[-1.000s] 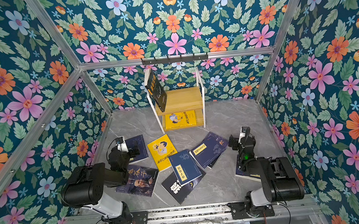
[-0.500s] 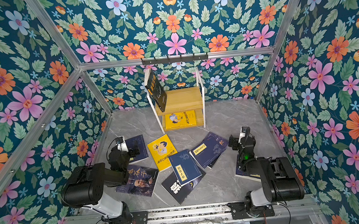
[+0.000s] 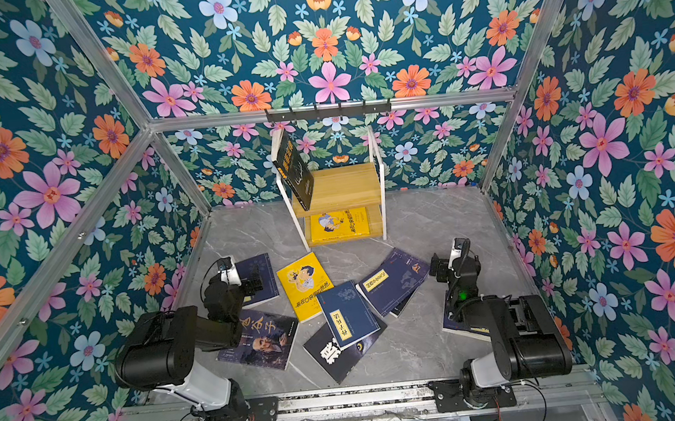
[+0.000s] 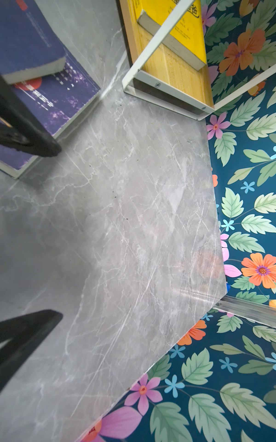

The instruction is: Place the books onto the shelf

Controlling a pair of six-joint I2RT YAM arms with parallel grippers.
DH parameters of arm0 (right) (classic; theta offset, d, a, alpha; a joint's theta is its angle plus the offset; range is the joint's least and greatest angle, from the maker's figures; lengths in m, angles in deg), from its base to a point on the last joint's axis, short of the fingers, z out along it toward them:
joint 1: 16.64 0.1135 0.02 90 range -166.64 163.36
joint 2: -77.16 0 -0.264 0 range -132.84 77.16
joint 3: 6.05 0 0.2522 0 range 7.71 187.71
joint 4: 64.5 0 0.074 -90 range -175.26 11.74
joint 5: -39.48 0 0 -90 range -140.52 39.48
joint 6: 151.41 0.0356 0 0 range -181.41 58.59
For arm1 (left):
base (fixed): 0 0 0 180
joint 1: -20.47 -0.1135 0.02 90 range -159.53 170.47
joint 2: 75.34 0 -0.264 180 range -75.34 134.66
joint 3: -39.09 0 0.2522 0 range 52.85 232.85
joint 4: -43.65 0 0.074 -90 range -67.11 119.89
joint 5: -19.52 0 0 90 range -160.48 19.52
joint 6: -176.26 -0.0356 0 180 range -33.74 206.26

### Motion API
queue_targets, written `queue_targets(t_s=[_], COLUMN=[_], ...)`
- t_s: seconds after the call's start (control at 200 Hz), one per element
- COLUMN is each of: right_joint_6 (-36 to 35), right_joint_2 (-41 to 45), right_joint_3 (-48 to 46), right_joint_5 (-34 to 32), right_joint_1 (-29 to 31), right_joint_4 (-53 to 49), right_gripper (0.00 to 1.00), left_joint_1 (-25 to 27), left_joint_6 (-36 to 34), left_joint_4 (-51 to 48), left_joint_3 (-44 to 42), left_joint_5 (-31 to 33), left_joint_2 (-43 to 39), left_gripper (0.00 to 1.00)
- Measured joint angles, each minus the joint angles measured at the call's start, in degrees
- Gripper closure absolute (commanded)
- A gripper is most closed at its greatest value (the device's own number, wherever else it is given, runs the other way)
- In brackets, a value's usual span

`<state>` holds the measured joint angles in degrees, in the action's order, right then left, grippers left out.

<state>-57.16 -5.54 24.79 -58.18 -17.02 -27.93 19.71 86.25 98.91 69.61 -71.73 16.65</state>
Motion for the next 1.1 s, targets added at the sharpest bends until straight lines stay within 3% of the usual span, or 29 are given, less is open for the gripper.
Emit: queue_targets(t_s=[0.115, 0.21, 0.435, 0.67, 0.84, 1.095], right_joint_6=[0.0, -0.2, 1.7, 9.4, 18.7, 33.2], right_joint_2=[0.0, 3.0, 20.9, 27.6, 28.0, 28.5], right_joint_3=[0.0, -0.4, 8.7, 20.0, 23.7, 21.9], right_joint_5=[0.0, 0.0, 1.5, 5.4, 9.7, 18.1], right_joint_1=[0.0, 0.6, 1.7, 8.2, 9.5, 11.1], right_joint_4=[0.0, -1.6, -20.9, -44.1, -56.5, -66.2], right_gripper=[0.01, 0.01, 0.01, 0.01, 0.01, 0.03], left_joint_1=[0.0, 0.0, 0.0, 3.2, 6.3, 7.9], left_joint_6=[0.0, 0.0, 0.3, 5.3, 13.2, 21.3], left_joint_4=[-0.3, -7.5, -30.8, -58.8, -69.3, -69.3], left_joint_3=[0.2, 3.8, 18.7, 34.2, 34.8, 29.9], left_joint_5=[0.0, -0.1, -1.0, -6.9, -12.9, -23.5], left_joint_2=[-0.2, -3.5, -14.5, -18.2, -18.3, -14.4], left_gripper=[0.0, 0.0, 0.0, 0.0, 0.0, 0.04])
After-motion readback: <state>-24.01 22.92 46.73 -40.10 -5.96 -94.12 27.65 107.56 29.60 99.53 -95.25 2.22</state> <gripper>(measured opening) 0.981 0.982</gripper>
